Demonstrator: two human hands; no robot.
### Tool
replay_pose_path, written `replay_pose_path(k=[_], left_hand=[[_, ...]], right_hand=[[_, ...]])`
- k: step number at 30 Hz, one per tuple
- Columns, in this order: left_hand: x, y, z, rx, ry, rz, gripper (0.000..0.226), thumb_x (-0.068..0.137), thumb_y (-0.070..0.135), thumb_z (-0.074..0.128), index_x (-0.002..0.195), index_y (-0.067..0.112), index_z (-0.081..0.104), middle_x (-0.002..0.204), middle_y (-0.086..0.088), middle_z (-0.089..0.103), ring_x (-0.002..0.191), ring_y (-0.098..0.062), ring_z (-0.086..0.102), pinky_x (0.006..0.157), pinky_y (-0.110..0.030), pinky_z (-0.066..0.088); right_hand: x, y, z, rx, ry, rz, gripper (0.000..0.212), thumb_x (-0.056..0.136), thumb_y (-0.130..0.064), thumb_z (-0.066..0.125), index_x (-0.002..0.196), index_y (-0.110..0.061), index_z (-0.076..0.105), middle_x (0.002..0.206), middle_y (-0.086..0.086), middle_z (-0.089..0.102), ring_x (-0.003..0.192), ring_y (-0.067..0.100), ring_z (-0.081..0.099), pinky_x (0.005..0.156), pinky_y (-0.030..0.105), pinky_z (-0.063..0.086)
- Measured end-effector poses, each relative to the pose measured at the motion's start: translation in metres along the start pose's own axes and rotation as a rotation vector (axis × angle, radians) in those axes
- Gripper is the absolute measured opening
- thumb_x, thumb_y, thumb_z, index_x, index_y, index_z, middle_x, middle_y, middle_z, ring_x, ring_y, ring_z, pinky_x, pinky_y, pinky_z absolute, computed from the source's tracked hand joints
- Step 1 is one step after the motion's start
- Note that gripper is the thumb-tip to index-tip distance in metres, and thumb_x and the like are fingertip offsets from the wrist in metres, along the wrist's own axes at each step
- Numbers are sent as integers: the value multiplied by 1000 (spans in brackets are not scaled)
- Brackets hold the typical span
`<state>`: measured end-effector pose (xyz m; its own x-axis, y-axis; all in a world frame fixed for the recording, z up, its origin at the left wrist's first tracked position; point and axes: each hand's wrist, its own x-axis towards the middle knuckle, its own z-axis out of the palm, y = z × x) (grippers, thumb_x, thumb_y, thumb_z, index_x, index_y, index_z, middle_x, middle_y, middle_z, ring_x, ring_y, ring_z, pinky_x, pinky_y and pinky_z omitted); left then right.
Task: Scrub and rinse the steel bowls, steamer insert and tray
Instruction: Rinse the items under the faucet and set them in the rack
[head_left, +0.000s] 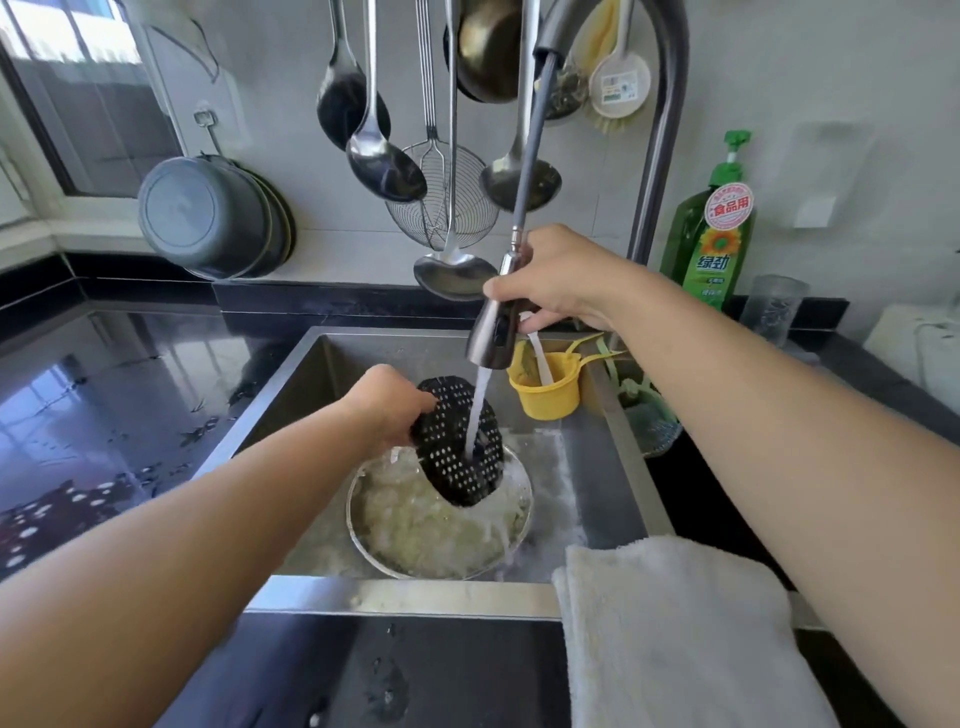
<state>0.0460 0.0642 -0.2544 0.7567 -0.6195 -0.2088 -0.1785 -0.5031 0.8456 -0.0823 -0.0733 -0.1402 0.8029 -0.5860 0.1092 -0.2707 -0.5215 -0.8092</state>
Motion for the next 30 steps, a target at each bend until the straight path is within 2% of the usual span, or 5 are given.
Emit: replay_pose_path(k=[5,10,15,24,30], left_hand=[[-2,1,-27,679,57,353,9,98,20,62,95,23,54,95,0,65,83,-17,63,64,-27,49],[2,-4,-50,888,88,564,25,100,16,55,87,35,45,92,7,60,81,-14,59,61,-28,44],[7,-17,-56,1149,137,790,26,95,8,52,94,30,39,98,5,57,89,-27,63,68,-40,47],[-7,-33,-61,1335,148,1138,34,62,-2,79,86,14,60,69,-1,51,57,-26,57,46,-35,46],[-32,-32,-44,1498,85,1113,21,89,12,70,105,21,60,81,0,68,80,-27,64,60,-35,40]], right_hand=[[19,32,-30,-139,-306,41,24,90,-2,70,108,-16,63,105,5,71,100,22,71,86,38,60],[60,76,-18,-1078,-59,-94,16,97,-14,55,111,-13,63,106,7,60,87,22,54,68,34,44],[89,106,-12,-1763,-124,-159,33,99,-44,53,120,-24,69,125,0,59,122,27,41,85,41,36],[89,103,-19,-1499,-27,31,58,101,-59,33,142,-23,54,147,7,47,139,35,33,110,54,30],[5,113,-46,-1237,62,-94,46,102,-43,43,140,-21,56,155,9,35,143,31,23,116,47,26]])
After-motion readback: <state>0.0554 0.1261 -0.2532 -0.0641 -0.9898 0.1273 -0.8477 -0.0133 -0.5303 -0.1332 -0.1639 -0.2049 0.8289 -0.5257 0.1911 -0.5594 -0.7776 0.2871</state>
